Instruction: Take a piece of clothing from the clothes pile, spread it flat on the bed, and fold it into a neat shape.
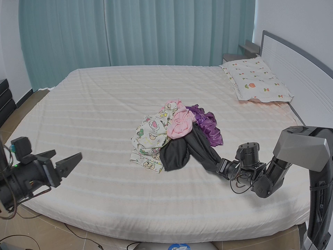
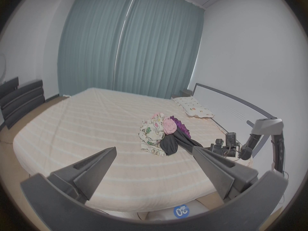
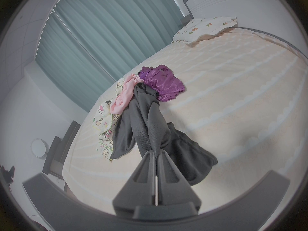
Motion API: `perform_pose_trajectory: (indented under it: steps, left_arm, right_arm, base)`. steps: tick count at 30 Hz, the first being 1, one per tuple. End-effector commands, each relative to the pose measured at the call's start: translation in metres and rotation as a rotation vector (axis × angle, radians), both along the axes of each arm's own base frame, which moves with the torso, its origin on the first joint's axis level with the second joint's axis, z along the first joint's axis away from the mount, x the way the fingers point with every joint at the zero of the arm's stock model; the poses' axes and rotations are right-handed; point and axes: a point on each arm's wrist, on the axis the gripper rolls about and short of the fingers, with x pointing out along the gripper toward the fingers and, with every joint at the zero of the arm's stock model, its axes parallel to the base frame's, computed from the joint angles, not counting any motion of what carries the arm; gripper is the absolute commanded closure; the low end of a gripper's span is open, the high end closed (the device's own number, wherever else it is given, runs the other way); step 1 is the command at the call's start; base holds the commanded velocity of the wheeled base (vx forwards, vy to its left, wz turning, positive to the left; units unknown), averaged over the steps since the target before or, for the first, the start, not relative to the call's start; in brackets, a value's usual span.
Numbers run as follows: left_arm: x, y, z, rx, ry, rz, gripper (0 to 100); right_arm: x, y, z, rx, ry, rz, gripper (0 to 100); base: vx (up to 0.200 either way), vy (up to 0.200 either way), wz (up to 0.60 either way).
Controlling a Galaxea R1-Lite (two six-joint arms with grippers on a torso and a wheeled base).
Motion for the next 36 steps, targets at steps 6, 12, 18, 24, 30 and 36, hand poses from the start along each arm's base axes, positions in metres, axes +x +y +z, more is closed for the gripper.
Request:
perform_pose_trajectory:
  steps: [6, 12, 18, 24, 30, 36]
  left_arm:
    - [0.193, -0.157, -0.154, -0.073, 0.446, 0.07, 0]
    - [0.224, -0.171, -0.163, -0.236, 0.558, 0.061, 0]
    - [0.241, -0.184, -0.194, -0.226, 0.587, 0.052, 0]
    - [0.256, -0.197, -0.2, -0.247, 0.551, 0.045, 0]
    - [0.272, -0.209, -0.202, -0.302, 0.503, 0.129, 0]
    - [0.285, -0.217, -0.213, -0.324, 0.483, 0.154, 0]
  right_arm:
    - [-0.035, -0.017, 0.016, 0.078, -0.068, -0.031, 100]
    - [-0.036, -0.014, 0.018, 0.083, -0.075, -0.024, 100]
    - [-0.035, -0.01, 0.017, 0.081, -0.075, -0.011, 100]
    - [-0.037, -0.01, 0.01, 0.075, -0.054, -0.011, 100]
    - [-0.036, -0.013, 0.01, 0.076, -0.053, -0.021, 100]
    - [-0.035, -0.011, 0.011, 0.079, -0.06, -0.018, 100]
  base:
    - [0.0, 0.0, 0.0]
    - [0.0, 0.0, 0.0]
    - [0.0, 0.0, 0.0]
    - [0.0, 0.0, 0.0]
    - [0.0, 0.0, 0.0]
    - [0.0, 0.0, 0.0]
